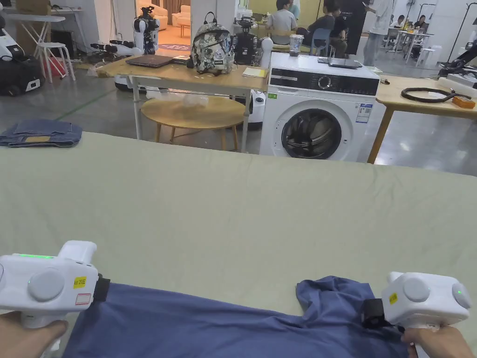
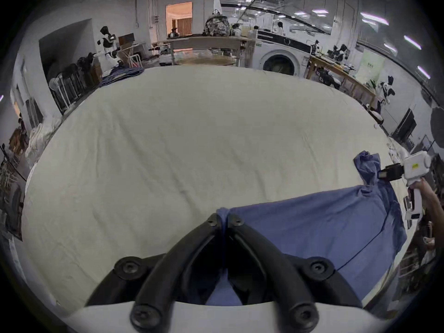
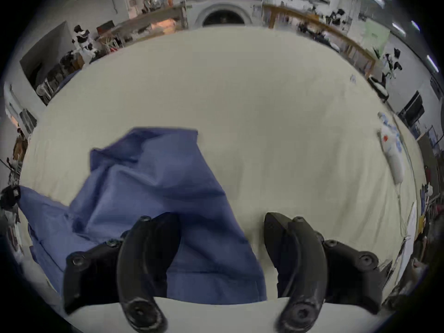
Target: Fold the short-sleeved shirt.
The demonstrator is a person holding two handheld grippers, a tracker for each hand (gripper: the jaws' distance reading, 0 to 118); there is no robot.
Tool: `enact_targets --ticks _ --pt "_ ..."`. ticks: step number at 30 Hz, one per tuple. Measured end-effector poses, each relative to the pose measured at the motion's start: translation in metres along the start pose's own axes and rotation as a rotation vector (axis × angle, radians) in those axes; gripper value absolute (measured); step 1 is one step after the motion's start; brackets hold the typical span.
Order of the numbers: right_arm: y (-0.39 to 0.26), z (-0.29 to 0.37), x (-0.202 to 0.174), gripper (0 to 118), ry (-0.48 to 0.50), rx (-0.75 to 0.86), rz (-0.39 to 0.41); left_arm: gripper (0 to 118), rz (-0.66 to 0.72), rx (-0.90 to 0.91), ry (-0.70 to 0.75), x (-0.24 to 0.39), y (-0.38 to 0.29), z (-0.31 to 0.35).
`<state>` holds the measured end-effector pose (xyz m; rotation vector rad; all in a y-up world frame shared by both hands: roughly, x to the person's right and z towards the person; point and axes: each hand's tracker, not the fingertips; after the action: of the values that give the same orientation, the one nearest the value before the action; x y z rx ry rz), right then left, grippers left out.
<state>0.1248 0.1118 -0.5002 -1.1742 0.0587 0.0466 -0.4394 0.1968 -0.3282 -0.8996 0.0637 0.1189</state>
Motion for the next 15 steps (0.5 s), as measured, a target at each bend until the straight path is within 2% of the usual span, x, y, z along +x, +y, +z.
enact_targets --ticks 2,3,4,5,6,7,9,12,15 --pt "0.000 0.003 -0.005 71 -0.010 0.030 0.008 0 0.003 0.002 0.000 0.003 -0.002 0.003" --pt "0.000 0.004 -0.008 64 -0.022 0.037 0.015 0 0.001 0.001 -0.001 0.004 -0.002 0.004" --pt "-0.016 0.029 -0.027 52 -0.033 0.058 0.023 0 -0.002 0.003 0.001 0.006 -0.002 0.004" --pt "-0.017 0.031 -0.030 33 -0.041 0.069 0.033 0 -0.005 0.005 0.003 0.007 -0.002 0.004" --pt "-0.017 0.033 -0.035 7 -0.051 0.075 0.041 0 -0.007 0.005 0.002 0.008 -0.003 0.006" --pt "-0.017 0.034 -0.038 0 -0.056 0.076 0.051 0 -0.008 0.005 0.001 0.009 -0.003 0.006" --pt "-0.007 0.016 -0.023 0 -0.046 0.077 0.046 0 -0.008 0.005 0.000 0.010 -0.004 0.007" --pt "-0.009 0.027 -0.014 0 0.014 0.125 -0.027 0 -0.003 0.011 -0.001 0.006 -0.005 0.011" --pt "-0.018 0.051 -0.011 0 0.042 0.186 -0.028 0 0.006 0.026 -0.006 0.001 -0.006 0.018"
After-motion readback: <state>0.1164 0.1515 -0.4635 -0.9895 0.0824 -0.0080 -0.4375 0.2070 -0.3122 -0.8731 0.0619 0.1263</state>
